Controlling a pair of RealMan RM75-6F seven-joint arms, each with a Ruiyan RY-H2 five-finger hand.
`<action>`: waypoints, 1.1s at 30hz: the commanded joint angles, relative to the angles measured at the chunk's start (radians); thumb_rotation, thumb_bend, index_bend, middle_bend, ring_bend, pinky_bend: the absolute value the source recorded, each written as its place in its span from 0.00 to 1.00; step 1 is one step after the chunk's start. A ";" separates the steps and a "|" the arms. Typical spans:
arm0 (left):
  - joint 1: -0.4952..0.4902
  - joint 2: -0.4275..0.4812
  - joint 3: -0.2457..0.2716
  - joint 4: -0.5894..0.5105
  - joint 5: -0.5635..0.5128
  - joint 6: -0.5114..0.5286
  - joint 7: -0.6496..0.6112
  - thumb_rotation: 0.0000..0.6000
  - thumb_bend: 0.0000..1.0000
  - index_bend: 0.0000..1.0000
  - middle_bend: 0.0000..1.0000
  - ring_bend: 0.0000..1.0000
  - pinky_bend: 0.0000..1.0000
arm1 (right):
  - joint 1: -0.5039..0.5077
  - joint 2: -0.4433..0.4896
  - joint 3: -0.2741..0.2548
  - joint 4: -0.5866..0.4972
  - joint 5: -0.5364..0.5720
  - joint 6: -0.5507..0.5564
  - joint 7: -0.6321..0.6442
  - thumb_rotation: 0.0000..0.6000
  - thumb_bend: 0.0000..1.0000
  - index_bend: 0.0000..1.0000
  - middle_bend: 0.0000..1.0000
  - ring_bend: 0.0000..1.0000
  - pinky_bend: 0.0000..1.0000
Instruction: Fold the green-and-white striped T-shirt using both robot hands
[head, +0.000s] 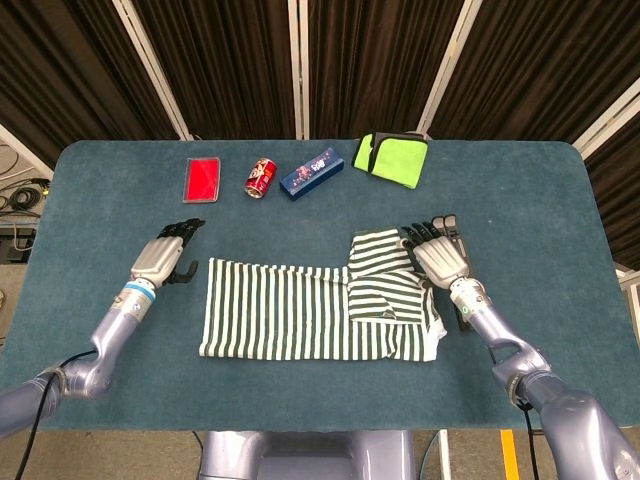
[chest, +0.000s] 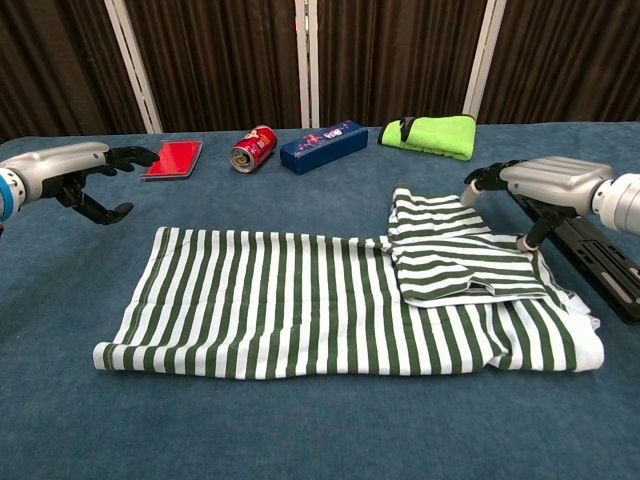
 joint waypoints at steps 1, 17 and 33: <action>0.003 0.009 0.001 -0.011 0.007 0.006 -0.004 1.00 0.59 0.00 0.00 0.00 0.00 | -0.001 0.007 0.005 -0.015 0.007 -0.005 -0.020 1.00 0.00 0.04 0.00 0.00 0.00; 0.017 0.051 0.008 -0.064 0.022 0.029 -0.004 1.00 0.59 0.00 0.00 0.00 0.00 | -0.015 0.089 0.010 -0.135 0.022 0.004 -0.206 1.00 0.00 0.03 0.00 0.00 0.00; 0.073 0.148 0.032 -0.143 0.023 0.152 0.129 1.00 0.59 0.00 0.00 0.00 0.00 | -0.070 0.313 -0.012 -0.381 -0.014 0.119 -0.281 1.00 0.00 0.05 0.00 0.00 0.00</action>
